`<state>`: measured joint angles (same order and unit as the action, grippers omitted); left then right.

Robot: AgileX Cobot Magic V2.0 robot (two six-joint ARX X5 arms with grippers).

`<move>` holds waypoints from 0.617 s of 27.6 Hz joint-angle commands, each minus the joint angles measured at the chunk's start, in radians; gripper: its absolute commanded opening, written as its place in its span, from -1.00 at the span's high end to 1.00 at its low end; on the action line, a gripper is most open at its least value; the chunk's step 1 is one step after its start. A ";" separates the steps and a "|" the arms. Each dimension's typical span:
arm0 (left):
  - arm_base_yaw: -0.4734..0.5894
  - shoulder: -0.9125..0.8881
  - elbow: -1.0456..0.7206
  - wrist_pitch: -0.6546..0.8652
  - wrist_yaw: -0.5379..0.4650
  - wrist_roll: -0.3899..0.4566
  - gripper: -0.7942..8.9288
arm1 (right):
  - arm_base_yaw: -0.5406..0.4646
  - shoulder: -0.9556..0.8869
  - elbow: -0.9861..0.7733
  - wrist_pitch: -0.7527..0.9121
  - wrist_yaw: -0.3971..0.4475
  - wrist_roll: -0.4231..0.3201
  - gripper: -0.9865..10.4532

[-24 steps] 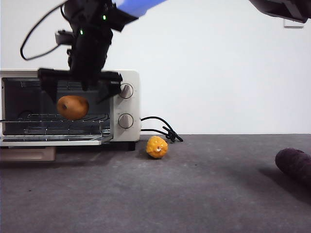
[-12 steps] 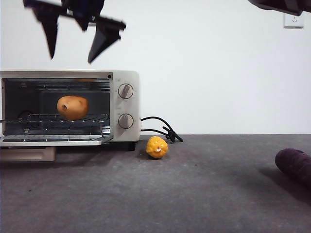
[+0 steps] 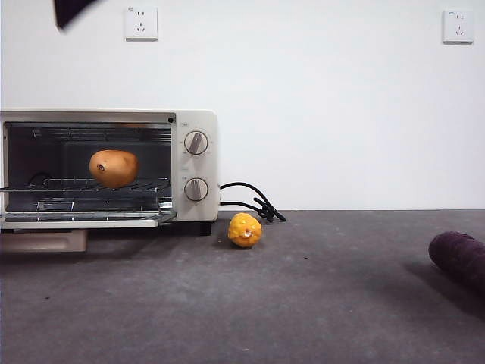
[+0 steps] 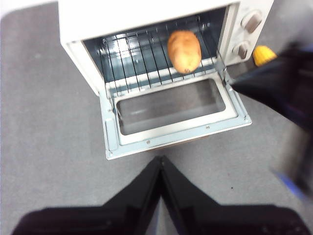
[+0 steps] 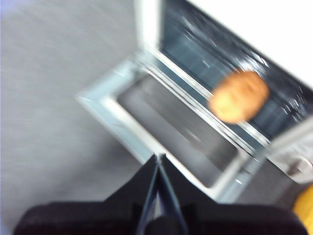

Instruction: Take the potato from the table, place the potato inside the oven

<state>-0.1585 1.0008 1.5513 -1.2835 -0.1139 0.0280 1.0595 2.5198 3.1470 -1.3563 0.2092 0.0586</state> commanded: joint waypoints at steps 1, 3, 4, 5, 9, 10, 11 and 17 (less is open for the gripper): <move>0.027 0.028 0.001 0.021 -0.012 0.034 0.85 | 0.029 -0.033 0.072 -0.029 0.001 -0.007 0.83; 0.076 0.054 0.001 0.027 -0.026 0.048 0.85 | 0.040 -0.072 0.061 -0.029 0.001 -0.007 0.83; 0.106 0.063 0.001 0.033 -0.025 0.062 0.85 | 0.041 -0.097 0.038 -0.029 0.001 -0.007 0.83; 0.149 0.070 0.001 0.043 -0.015 0.074 0.85 | 0.040 -0.138 -0.015 -0.029 0.002 -0.007 0.83; 0.304 0.092 0.001 0.083 0.185 0.080 0.85 | 0.040 -0.384 -0.427 -0.029 0.068 -0.029 0.83; 0.336 0.100 0.000 0.093 0.231 0.077 0.85 | 0.040 -0.445 -0.530 -0.028 0.069 -0.034 0.83; 0.356 0.109 0.000 0.098 0.266 0.071 0.85 | 0.040 -0.494 -0.606 -0.028 0.071 -0.034 0.83; 0.394 0.179 0.000 0.106 0.391 0.050 0.85 | 0.040 -0.721 -0.931 -0.028 0.127 -0.049 0.83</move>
<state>0.2329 1.1702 1.5513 -1.1847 0.2687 0.0856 1.0958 1.8282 2.2551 -1.3571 0.3267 0.0223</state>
